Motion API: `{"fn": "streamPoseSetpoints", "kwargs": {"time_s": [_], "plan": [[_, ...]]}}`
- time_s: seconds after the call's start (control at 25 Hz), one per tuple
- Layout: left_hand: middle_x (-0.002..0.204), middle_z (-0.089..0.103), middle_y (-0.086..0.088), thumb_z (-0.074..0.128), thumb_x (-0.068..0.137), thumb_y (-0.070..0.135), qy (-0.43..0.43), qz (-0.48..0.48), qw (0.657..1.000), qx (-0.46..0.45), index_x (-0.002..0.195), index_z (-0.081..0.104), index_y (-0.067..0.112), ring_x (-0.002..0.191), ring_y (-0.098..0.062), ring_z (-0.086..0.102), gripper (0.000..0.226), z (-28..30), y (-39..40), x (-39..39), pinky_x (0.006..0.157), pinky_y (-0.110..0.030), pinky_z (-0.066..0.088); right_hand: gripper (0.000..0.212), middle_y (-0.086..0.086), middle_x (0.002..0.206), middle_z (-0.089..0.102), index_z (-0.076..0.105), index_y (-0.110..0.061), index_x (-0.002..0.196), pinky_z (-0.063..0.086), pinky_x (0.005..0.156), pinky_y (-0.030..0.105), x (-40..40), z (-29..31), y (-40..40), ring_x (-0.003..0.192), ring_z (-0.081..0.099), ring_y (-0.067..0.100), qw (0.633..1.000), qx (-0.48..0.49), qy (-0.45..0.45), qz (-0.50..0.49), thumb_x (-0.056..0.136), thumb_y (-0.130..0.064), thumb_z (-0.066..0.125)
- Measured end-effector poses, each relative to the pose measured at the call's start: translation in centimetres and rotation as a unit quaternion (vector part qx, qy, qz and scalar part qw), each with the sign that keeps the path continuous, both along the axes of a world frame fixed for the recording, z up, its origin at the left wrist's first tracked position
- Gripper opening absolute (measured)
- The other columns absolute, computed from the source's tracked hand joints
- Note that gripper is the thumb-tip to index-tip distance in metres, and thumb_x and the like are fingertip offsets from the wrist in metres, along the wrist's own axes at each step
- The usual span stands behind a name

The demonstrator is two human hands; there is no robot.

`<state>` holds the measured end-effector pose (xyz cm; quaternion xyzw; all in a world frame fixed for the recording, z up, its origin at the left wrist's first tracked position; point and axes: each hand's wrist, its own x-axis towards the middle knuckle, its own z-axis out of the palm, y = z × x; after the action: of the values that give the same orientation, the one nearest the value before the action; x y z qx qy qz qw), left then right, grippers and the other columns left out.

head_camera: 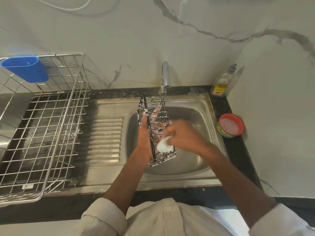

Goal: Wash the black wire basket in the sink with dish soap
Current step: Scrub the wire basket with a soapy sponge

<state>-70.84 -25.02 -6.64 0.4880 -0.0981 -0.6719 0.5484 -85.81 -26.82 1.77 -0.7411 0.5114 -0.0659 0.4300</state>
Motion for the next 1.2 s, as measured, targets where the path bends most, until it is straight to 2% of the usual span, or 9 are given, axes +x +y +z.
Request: {"fn": "streamPoseSetpoints", "kwargs": {"time_s": [0.08,0.24,0.32,0.44,0.6,0.76,0.96,1.08,1.2], "plan": [[0.121,0.066,-0.023,0.055,0.086,0.088,-0.014,0.001,1.000,0.012,0.107,0.085,0.026,0.091,-0.023,0.056,0.072,-0.4,-0.1,-0.3,0.075,-0.038,0.042,0.024,-0.008,0.097,0.078,0.082,-0.020,0.100,0.047,0.060,0.009,0.9,-0.4,-2.7,0.071,0.065,0.001,0.982,-0.123,0.010,-0.143,0.084,-0.003,0.077],[0.109,0.075,-0.020,0.044,0.099,0.078,-0.004,0.001,1.000,0.018,0.096,0.088,0.018,0.089,-0.034,0.070,0.074,0.4,-0.2,-1.0,0.089,-0.044,0.051,0.023,-0.002,0.112,0.077,0.080,-0.023,0.106,0.057,0.076,0.019,1.4,-1.2,-4.3,0.087,0.070,0.008,0.947,-0.218,-0.056,-0.227,0.090,-0.007,0.076],[0.104,0.078,-0.019,0.040,0.103,0.073,-0.018,0.012,1.000,0.020,0.090,0.088,0.021,0.088,-0.033,0.075,0.072,0.7,-0.4,-1.2,0.091,-0.047,0.055,0.026,0.000,0.120,0.075,0.080,-0.020,0.110,0.050,0.072,0.010,0.7,-1.4,-2.0,0.088,0.068,0.008,0.971,-0.192,-0.049,-0.132,0.089,-0.005,0.077],[0.127,0.072,-0.030,0.038,0.103,0.074,-0.020,0.049,0.998,0.016,0.125,0.079,0.026,0.113,-0.045,0.072,0.067,0.5,-1.1,-1.2,0.105,-0.061,0.052,0.025,-0.003,0.109,0.079,0.083,-0.023,0.103,0.055,0.082,0.022,-1.5,-2.0,1.7,0.091,0.072,0.007,0.995,-0.101,-0.023,-0.014,0.083,-0.007,0.081],[0.130,0.071,-0.027,0.039,0.100,0.078,-0.006,0.079,0.997,0.026,0.134,0.074,0.022,0.111,-0.042,0.073,0.075,1.1,-1.7,-1.1,0.090,-0.050,0.061,0.015,-0.012,0.096,0.072,0.080,-0.026,0.099,0.044,0.064,0.007,-3.3,-3.2,2.1,0.078,0.065,0.000,0.988,-0.063,-0.063,-0.129,0.090,-0.014,0.076],[0.125,0.074,-0.026,0.051,0.105,0.059,-0.047,0.070,0.996,0.035,0.124,0.074,0.013,0.105,-0.039,0.075,0.055,2.4,-1.4,-1.2,0.090,-0.050,0.061,0.013,-0.002,0.106,0.070,0.072,-0.018,0.107,0.064,0.070,0.035,-1.6,-3.7,1.4,0.085,0.072,0.013,0.946,0.023,-0.157,-0.283,0.099,-0.014,0.063],[0.121,0.077,-0.016,0.051,0.111,0.041,-0.111,-0.032,0.991,0.062,0.131,0.069,0.007,0.111,-0.034,0.075,0.043,1.7,0.0,-1.9,0.088,-0.041,0.062,0.014,-0.006,0.106,0.070,0.069,-0.022,0.112,0.054,0.072,0.032,-0.7,-3.3,1.0,0.089,0.068,0.012,0.947,-0.061,-0.087,-0.302,0.102,-0.019,0.060],[0.123,0.076,-0.021,0.041,0.112,0.048,-0.033,-0.038,0.996,0.070,0.139,0.065,0.005,0.110,-0.036,0.076,0.056,1.3,0.6,-1.4,0.086,-0.045,0.064,0.023,-0.005,0.116,0.060,0.068,-0.024,0.118,0.051,0.078,0.032,-0.8,-2.8,1.3,0.102,0.060,0.017,0.943,-0.241,0.109,-0.201,0.098,-0.013,0.064],[0.124,0.076,-0.020,0.043,0.107,0.057,-0.024,-0.023,0.997,0.066,0.141,0.065,0.005,0.109,-0.035,0.075,0.066,1.4,0.6,-1.4,0.102,-0.049,0.057,0.024,-0.007,0.110,0.067,0.072,-0.027,0.114,0.052,0.082,0.034,-0.3,-2.2,2.0,0.101,0.063,0.017,0.960,-0.229,0.120,-0.104,0.096,-0.012,0.066]]}}
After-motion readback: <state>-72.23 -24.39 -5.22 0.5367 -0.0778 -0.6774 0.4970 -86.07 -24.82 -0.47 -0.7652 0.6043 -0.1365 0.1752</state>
